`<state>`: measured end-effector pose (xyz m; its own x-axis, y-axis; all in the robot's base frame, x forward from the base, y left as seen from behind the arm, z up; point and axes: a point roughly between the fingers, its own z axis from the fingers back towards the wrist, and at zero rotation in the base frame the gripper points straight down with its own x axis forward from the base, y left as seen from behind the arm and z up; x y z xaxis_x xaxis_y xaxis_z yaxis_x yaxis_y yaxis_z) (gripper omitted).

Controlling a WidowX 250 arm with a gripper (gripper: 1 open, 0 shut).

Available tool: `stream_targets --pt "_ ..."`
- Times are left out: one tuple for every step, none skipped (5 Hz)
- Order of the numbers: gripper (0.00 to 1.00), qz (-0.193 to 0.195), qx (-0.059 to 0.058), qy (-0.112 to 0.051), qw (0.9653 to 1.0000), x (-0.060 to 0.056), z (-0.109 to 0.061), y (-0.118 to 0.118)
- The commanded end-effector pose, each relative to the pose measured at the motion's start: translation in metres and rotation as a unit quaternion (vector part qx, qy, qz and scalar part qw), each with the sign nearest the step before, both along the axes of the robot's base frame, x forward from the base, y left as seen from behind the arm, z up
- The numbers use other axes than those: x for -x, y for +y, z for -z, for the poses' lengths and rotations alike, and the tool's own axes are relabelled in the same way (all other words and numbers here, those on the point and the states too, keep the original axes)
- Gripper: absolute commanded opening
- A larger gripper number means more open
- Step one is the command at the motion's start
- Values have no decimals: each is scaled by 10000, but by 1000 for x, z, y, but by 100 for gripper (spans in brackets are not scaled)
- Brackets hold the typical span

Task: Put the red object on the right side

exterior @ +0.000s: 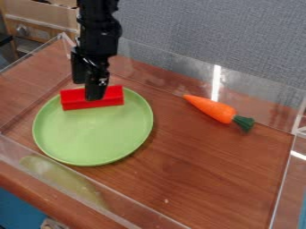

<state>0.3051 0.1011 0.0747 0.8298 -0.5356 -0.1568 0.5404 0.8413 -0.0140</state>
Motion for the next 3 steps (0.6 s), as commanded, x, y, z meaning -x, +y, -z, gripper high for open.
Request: stream_targets --pt "100 -185 -85 -299 9993 -8 -12 13" --pt "100 -384 -85 -294 9988 -7 -10 11" --pt "100 -558 -80 -286 9980 -5 -7 8"
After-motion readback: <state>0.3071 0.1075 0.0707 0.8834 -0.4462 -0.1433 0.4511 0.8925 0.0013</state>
